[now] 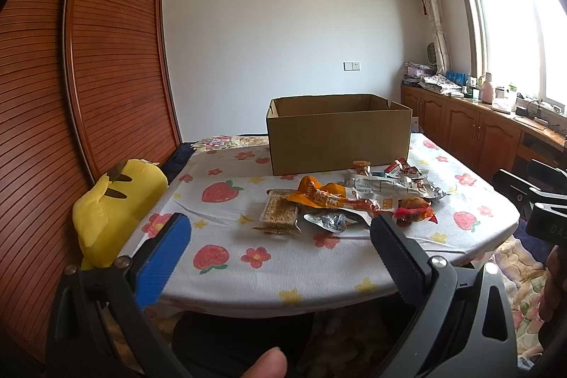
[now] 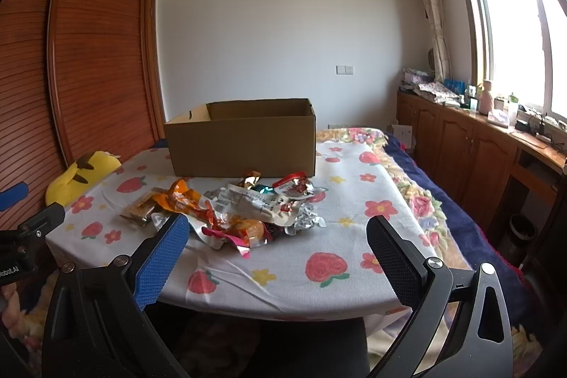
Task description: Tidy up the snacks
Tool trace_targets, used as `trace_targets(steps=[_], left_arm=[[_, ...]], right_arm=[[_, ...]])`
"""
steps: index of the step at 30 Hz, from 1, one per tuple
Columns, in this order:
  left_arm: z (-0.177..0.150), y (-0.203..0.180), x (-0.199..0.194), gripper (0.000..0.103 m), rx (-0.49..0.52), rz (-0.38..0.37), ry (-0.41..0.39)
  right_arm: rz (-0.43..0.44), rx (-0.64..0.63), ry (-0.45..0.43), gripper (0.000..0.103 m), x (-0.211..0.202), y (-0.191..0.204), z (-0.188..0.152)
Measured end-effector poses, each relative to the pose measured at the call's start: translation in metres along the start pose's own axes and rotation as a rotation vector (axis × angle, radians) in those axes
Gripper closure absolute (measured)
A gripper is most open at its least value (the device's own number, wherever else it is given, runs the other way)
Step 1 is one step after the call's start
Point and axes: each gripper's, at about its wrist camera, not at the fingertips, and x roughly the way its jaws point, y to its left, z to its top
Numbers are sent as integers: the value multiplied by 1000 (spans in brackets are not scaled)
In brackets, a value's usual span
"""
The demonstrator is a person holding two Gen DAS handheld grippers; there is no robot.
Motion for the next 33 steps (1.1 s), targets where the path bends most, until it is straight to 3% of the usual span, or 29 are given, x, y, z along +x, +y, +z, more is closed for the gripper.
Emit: trace_targets(steps=[24, 33], left_arm=[[-1, -2, -3, 1, 2, -4, 1], [-4, -2, 20, 1, 4, -18, 56]], right_arm=[[2, -2, 2, 1, 0, 0, 0], [11, -14, 36, 1, 10, 2, -5]])
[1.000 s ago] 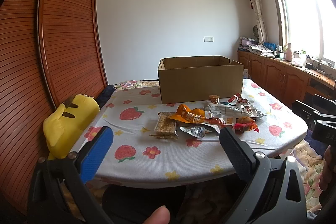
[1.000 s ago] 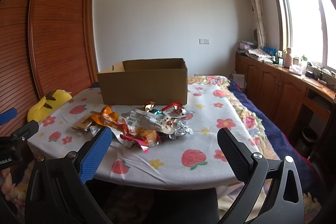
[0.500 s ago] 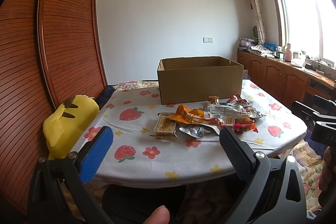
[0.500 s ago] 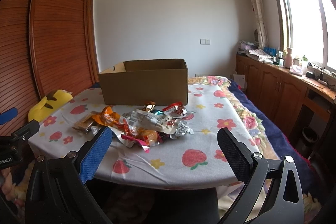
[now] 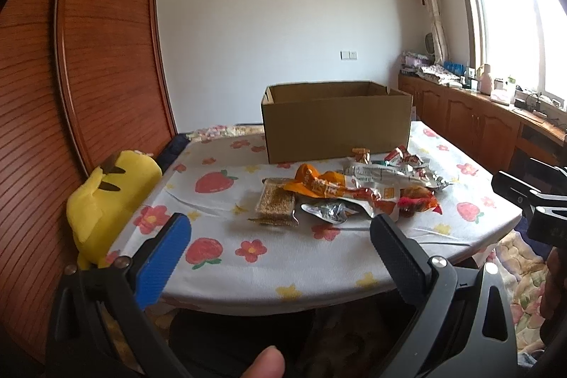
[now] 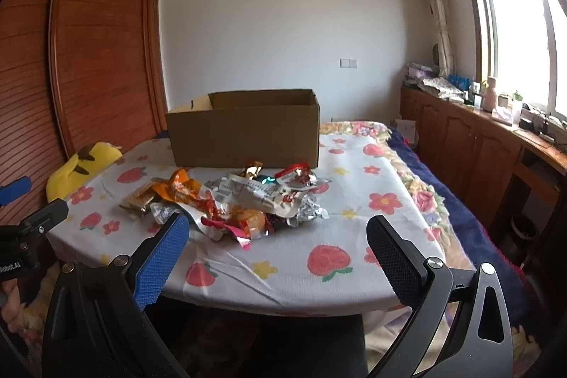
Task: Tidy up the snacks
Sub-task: 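Grasp the pink-wrapped egg with the right tool while the left tool grasps the clear rice-cracker pack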
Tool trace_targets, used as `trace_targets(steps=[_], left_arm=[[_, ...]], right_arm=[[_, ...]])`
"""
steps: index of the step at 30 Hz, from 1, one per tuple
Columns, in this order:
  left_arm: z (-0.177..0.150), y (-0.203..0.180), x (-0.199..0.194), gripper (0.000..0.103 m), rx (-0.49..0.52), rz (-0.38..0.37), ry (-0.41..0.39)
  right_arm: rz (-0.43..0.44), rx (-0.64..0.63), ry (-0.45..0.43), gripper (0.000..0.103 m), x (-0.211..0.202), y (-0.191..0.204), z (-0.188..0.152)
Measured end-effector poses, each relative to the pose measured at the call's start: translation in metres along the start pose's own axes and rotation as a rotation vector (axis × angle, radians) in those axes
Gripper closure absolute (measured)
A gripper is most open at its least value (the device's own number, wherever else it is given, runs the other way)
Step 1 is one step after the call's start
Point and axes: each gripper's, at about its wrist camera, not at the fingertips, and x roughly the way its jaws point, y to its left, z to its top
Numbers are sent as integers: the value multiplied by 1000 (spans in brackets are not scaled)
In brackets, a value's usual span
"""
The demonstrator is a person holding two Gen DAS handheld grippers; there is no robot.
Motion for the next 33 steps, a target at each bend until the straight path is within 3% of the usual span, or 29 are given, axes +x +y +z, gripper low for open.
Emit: trace_targets(steps=[15, 20, 26, 33], left_arm=[[4, 13, 68, 1, -19, -31, 127], [9, 21, 94, 1, -26, -36, 168], [12, 25, 117, 1, -26, -33, 198], [11, 28, 136, 1, -26, -33, 221]], right_arm=[[98, -51, 113, 2, 63, -15, 7], [211, -72, 168, 2, 89, -19, 12], [284, -119, 228, 4, 116, -15, 17], [355, -40, 301, 12, 139, -13, 10]])
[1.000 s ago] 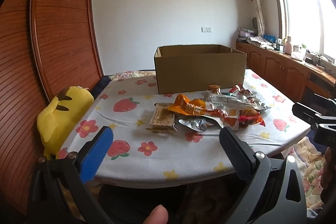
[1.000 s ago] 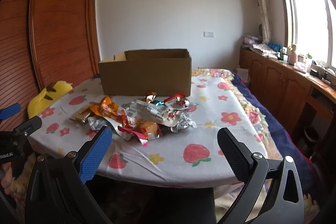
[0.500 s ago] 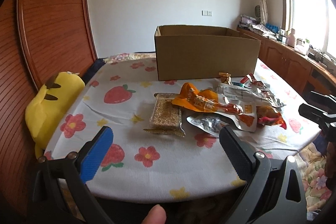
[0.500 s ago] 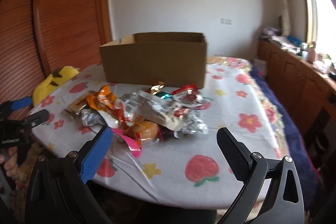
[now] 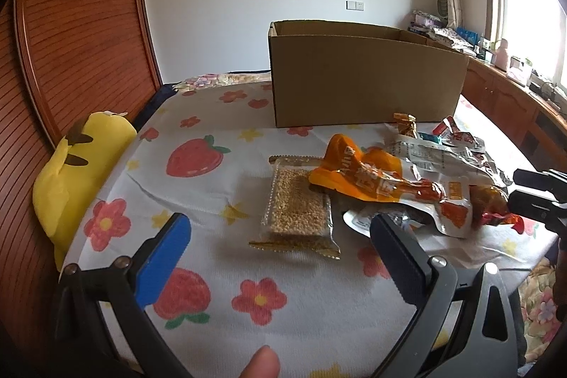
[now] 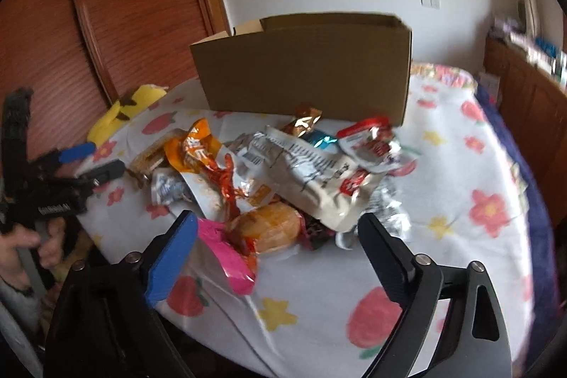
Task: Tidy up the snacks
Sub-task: 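Grasp the pink-wrapped egg with the right tool while the left tool grasps the clear rice-cracker pack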
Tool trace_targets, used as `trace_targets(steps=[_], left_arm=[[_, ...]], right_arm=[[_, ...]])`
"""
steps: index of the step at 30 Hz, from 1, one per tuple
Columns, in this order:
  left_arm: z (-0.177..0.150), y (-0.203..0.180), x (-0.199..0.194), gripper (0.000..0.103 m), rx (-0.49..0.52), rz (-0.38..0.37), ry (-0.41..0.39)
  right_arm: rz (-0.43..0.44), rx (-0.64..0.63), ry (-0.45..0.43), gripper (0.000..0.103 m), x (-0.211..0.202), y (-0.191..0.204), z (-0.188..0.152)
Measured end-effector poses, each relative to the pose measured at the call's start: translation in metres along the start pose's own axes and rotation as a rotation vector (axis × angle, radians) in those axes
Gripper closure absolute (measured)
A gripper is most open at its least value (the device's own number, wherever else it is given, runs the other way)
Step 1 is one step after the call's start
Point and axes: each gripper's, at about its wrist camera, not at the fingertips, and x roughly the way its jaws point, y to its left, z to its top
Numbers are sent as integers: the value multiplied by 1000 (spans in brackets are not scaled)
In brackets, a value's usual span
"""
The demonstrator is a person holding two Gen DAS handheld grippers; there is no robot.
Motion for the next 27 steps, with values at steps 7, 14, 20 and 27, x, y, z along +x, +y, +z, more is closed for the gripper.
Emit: trace_targets(steps=[7, 14, 20, 27], left_arm=[[4, 4, 7, 1, 3, -8, -7], [13, 6, 18, 2, 32, -38, 7], [20, 7, 32, 2, 58, -72, 58], [20, 6, 40, 2, 77, -86, 94]], right_arm=[[-43, 53, 14, 29, 20, 6, 11], [-125, 39, 59, 40, 28, 3, 6], [-136, 18, 95, 41, 25, 6, 2], [-182, -63, 135, 41, 28, 20, -2]])
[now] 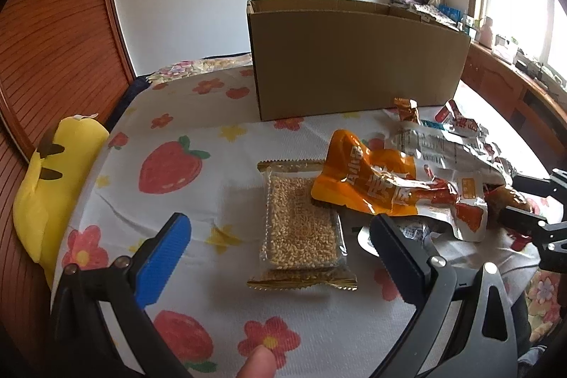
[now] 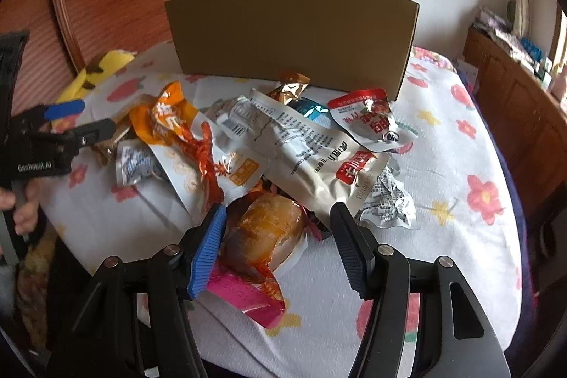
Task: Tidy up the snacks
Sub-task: 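Grasp the pink-wrapped egg with the right tool while the left tool grasps the clear rice-cracker pack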
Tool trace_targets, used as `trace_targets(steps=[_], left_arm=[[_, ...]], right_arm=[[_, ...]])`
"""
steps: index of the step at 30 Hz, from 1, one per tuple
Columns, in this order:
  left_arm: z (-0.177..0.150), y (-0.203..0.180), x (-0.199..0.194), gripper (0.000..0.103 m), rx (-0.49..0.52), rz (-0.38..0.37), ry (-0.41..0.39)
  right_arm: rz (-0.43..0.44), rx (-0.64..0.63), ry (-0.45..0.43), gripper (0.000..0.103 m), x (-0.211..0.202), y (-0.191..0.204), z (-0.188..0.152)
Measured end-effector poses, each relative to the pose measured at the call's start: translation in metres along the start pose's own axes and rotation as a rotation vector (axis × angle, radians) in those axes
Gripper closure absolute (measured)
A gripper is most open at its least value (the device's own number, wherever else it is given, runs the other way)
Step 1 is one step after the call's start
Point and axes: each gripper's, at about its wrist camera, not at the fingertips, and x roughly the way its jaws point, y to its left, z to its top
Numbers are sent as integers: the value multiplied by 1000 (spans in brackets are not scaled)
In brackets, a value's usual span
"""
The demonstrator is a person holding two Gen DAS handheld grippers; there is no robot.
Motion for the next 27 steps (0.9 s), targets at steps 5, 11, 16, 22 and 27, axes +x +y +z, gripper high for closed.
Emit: trace_targets(steps=[5, 11, 16, 22, 27], left_arm=[[-2, -4, 4, 2, 16, 1, 12], [0, -4, 13, 2, 19, -33, 32], [5, 1, 22, 6, 13, -66, 71], [6, 6, 28, 16, -8, -118, 112], [5, 7, 30, 37, -7, -123, 133]], right_arm=[[-19, -8, 16, 43, -7, -4, -7], [30, 20, 52, 51, 2, -15, -10], [38, -5, 59, 55, 6, -13, -11], [39, -14, 44, 55, 4, -14, -14], [39, -17, 37, 55, 4, -14, -14]])
